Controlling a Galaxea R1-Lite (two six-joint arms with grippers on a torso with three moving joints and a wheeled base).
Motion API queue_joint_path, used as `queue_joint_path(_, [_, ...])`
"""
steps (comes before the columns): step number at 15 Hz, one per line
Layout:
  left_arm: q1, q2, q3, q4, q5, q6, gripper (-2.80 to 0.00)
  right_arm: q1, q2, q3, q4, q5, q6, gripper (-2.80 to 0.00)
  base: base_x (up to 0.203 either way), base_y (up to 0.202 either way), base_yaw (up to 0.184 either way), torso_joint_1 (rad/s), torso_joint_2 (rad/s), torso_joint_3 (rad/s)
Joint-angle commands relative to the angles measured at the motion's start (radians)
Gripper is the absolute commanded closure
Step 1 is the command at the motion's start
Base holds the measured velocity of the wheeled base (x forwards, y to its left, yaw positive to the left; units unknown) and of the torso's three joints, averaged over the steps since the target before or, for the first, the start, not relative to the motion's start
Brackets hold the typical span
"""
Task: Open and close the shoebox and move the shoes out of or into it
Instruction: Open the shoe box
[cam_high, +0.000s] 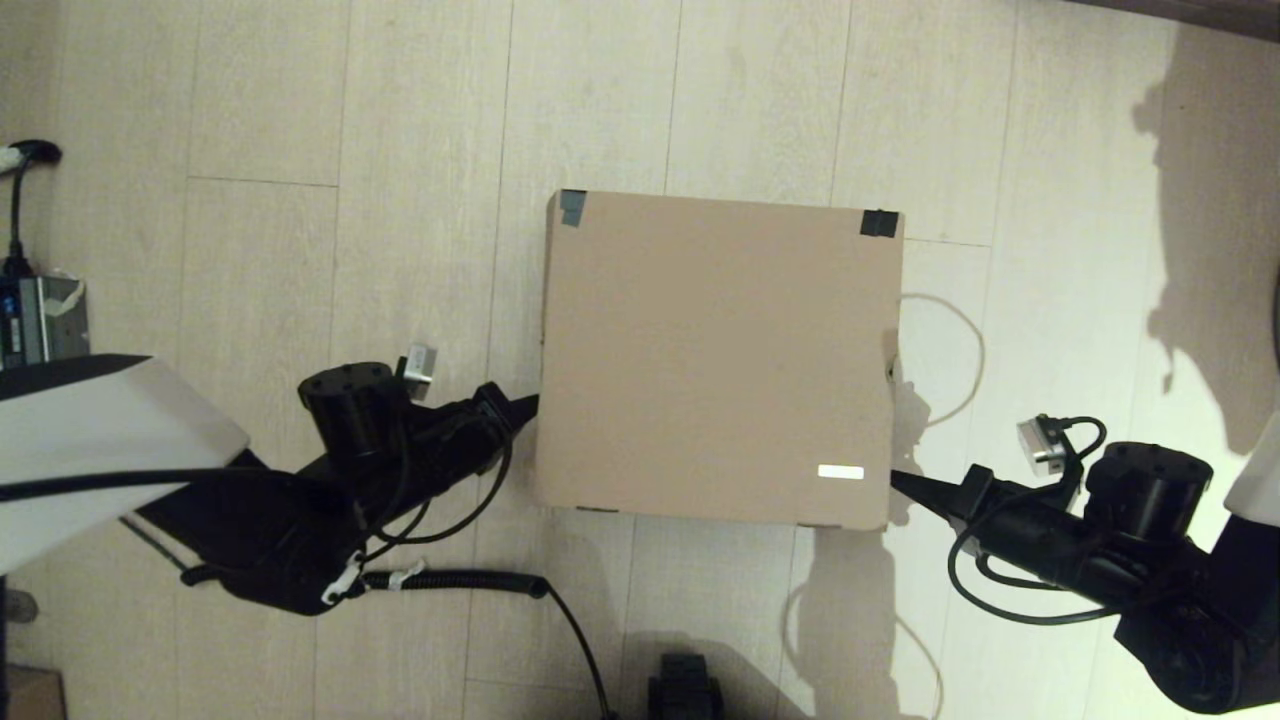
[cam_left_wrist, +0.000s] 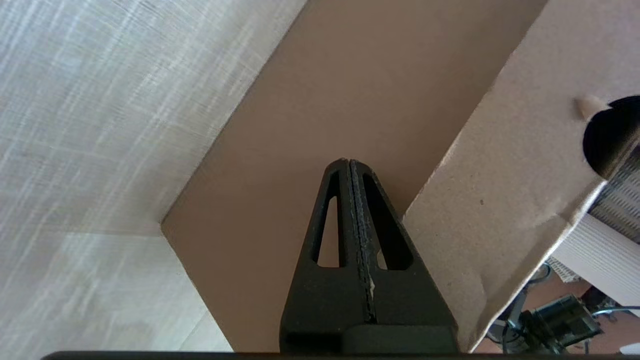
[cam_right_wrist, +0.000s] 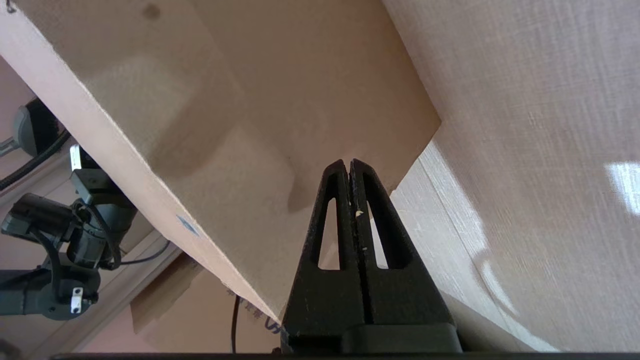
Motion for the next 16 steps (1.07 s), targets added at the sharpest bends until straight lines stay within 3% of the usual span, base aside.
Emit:
queue_joint_path(1, [-0.009,-0.03,0.006,-0.007,0.004,-0.006,0.0,0.001,-0.006,0.0,-0.009,0.007,0.005,0.0,0.0,0.0,0.0,0.0,0.0,0.0])
queue_joint_path(12, [-0.02,-0.219,0.103,0.002,0.016,-0.005,0.0,0.001,-0.224,0.028,0.0,0.007,0.028,0.0,0.0,0.0,0.0,0.0,0.0,0.0])
queue_joint_path(16, [-0.036,-0.251,0.087,0.007,0.018,-0.012,0.0,0.001,-0.341,-0.019,0.136,0.006,0.029,0.0,0.0,0.0,0.0,0.0,0.0,0.0])
